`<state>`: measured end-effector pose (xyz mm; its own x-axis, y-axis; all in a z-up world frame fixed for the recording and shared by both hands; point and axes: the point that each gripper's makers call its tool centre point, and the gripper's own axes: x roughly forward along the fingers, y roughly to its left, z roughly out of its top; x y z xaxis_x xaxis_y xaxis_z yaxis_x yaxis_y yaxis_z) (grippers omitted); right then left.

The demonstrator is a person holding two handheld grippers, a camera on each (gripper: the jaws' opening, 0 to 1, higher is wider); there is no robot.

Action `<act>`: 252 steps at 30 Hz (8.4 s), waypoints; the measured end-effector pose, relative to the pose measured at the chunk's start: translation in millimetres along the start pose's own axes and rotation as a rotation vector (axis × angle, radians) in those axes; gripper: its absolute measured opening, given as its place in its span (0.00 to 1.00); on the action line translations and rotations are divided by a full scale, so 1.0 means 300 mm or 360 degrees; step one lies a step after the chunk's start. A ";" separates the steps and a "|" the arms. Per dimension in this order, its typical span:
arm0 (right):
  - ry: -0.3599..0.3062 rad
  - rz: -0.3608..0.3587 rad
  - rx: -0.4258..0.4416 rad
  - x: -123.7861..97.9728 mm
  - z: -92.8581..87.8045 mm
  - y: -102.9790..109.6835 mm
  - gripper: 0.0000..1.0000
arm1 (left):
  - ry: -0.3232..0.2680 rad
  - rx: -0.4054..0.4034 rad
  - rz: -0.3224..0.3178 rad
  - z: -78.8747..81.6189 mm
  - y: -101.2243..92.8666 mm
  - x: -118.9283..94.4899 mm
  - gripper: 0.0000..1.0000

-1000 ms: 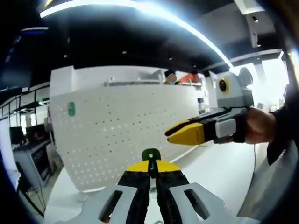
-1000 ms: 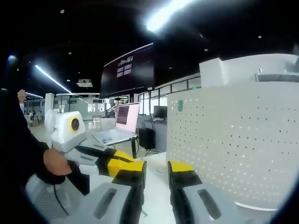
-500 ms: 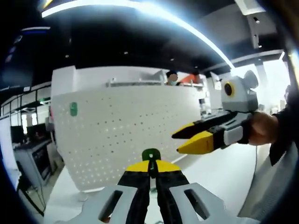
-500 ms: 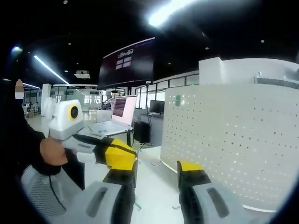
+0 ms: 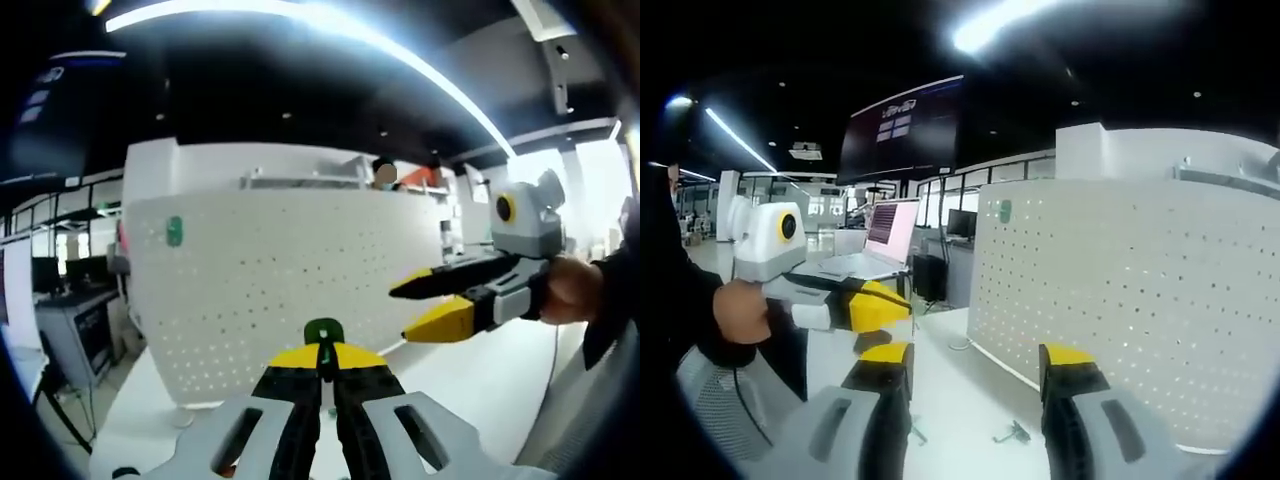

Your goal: Insert the hook assembly into the mounting plate slot until the hook locks in place.

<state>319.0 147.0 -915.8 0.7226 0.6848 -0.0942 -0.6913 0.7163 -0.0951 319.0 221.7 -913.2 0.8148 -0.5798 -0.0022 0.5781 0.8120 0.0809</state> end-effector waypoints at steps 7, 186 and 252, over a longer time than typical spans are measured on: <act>-0.0018 0.0003 0.0013 -0.002 0.011 0.003 0.50 | -0.0039 0.0058 0.0096 0.081 0.080 0.027 0.03; -0.0009 0.0021 0.0213 -0.013 0.005 -0.038 0.48 | -0.0077 0.0359 0.0485 0.301 0.513 0.529 0.11; -0.0014 0.0115 0.0179 -0.006 0.020 0.040 0.48 | -0.0249 0.0120 0.0294 0.304 0.215 0.055 0.35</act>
<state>309.3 155.1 -910.7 0.6712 0.7360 -0.0882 -0.7373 0.6752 0.0234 365.6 258.4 -817.1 0.8859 -0.4304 0.1731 0.4105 0.9011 0.1398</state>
